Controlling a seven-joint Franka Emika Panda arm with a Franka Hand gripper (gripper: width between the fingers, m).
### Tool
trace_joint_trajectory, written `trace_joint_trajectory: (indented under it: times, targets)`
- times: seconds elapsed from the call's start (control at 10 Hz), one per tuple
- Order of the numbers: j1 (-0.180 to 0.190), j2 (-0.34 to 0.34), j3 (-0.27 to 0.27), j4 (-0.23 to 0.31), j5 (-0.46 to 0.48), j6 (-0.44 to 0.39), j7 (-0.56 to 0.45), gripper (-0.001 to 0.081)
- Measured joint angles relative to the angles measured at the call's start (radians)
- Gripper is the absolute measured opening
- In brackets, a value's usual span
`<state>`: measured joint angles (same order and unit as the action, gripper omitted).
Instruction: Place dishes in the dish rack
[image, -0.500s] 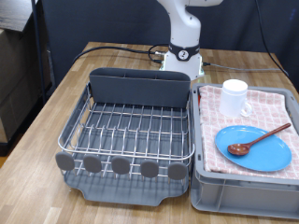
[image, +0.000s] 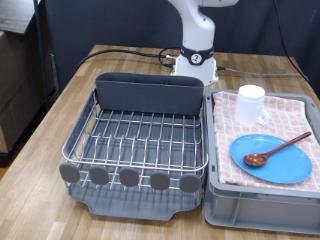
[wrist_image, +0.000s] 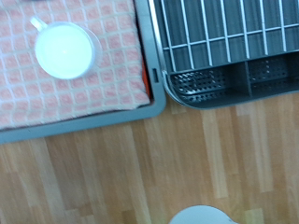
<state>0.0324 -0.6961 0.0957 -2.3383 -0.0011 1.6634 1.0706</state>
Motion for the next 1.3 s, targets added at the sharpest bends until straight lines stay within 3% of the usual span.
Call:
trace_joint_trajectory:
  times: [0.3,0.5,0.7,0.9,1.3]
  targets:
    - [0.0,0.089,0.075,0.016,0.032,0.114,0.155,0.0803]
    - [0.001,0.172,0.093,0.065,0.047,0.143,0.173,0.0803]
    - [0.0,0.171,0.096,0.065,0.045,0.147,0.183,0.0803]
    - [0.0,0.194,0.115,0.066,0.036,0.231,0.23,0.0803]
    - [0.0,0.303,0.16,0.144,0.015,0.291,0.344,0.0803]
